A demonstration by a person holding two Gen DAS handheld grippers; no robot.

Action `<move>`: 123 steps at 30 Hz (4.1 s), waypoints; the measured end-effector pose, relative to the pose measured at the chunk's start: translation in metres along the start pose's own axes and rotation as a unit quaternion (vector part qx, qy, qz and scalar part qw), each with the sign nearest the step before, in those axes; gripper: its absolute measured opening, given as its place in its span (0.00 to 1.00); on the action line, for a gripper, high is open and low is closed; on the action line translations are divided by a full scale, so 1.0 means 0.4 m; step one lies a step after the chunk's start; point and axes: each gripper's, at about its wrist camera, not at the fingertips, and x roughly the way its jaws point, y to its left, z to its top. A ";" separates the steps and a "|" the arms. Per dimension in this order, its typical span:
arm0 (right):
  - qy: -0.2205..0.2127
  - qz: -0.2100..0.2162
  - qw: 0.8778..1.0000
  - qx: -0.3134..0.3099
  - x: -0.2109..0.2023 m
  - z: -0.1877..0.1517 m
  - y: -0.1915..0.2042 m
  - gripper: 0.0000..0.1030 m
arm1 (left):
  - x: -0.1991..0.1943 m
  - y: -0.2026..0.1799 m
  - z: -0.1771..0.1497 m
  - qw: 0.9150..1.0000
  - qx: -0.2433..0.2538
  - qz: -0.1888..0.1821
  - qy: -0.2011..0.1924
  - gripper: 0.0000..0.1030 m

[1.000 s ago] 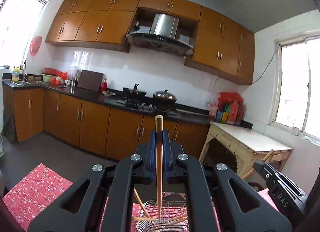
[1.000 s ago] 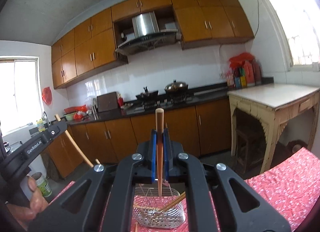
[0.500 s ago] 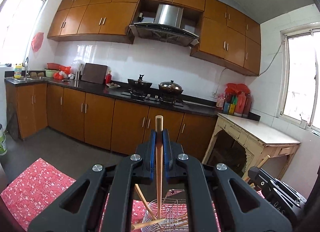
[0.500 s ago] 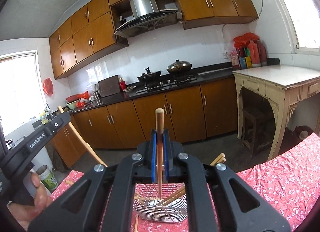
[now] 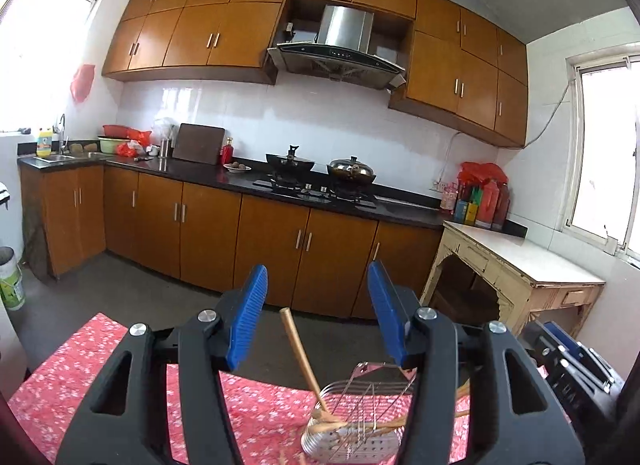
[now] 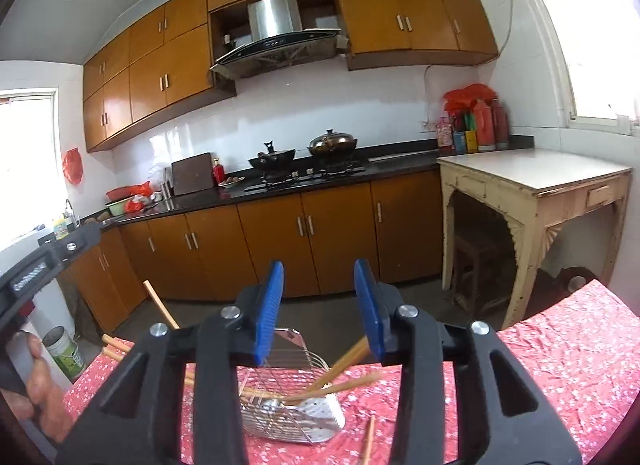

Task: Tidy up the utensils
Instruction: 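Move the right tool back to a chopstick and close on it, then lower the left tool onto a chopstick and close it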

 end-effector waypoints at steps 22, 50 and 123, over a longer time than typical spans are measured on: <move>0.210 -0.058 0.976 0.005 -0.189 -0.465 -0.174 0.33 | -0.206 0.160 -0.333 0.990 0.044 0.032 0.130 0.68; 0.296 -0.156 0.939 0.078 -0.039 -0.559 -0.289 0.08 | -0.194 0.098 -0.595 0.958 0.076 -0.028 0.276 0.67; 0.279 -0.174 0.943 0.044 -0.018 -0.558 -0.308 0.08 | -0.015 0.183 -0.599 0.929 0.145 -0.007 0.341 0.07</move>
